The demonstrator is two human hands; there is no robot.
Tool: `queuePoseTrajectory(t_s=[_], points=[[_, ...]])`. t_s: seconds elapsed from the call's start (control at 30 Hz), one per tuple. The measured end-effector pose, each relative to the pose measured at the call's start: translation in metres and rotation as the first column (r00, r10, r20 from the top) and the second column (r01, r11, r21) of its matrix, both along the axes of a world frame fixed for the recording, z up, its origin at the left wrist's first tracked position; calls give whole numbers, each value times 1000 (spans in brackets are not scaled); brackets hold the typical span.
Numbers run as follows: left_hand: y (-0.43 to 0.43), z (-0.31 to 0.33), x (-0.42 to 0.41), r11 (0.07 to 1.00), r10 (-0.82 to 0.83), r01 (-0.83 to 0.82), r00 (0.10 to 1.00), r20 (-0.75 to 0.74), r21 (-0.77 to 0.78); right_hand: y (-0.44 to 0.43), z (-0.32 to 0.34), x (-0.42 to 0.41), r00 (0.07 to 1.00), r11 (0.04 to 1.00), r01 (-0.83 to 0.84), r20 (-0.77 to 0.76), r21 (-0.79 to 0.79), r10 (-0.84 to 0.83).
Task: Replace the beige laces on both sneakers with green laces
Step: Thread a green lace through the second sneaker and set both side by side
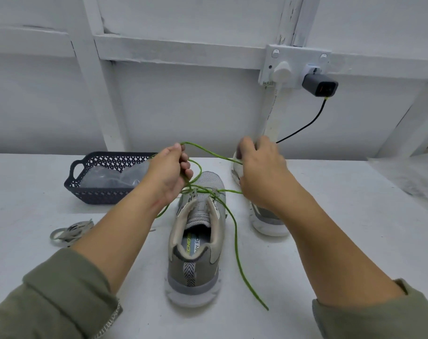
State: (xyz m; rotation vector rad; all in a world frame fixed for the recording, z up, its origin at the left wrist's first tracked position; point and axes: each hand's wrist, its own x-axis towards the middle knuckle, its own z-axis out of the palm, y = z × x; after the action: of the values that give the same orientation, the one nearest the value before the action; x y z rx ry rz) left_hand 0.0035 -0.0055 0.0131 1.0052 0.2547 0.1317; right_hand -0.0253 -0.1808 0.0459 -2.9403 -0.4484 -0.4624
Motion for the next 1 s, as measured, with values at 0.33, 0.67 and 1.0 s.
queuePoseTrajectory(t_s=[0.33,0.67,1.0], points=[[14,-28,5,87,-91,86,993,-78,993,3,-37,-26,672,865,-403,-738,-298,59],[56,-24,-17,-237,48,182,983,-175,954,-8,-53,-18,700,867,-359,-714,-346,5],[41,-46,-18,-185,-60,36,997,-48,982,-8,14,-1,979,658,37,105,752,-175]])
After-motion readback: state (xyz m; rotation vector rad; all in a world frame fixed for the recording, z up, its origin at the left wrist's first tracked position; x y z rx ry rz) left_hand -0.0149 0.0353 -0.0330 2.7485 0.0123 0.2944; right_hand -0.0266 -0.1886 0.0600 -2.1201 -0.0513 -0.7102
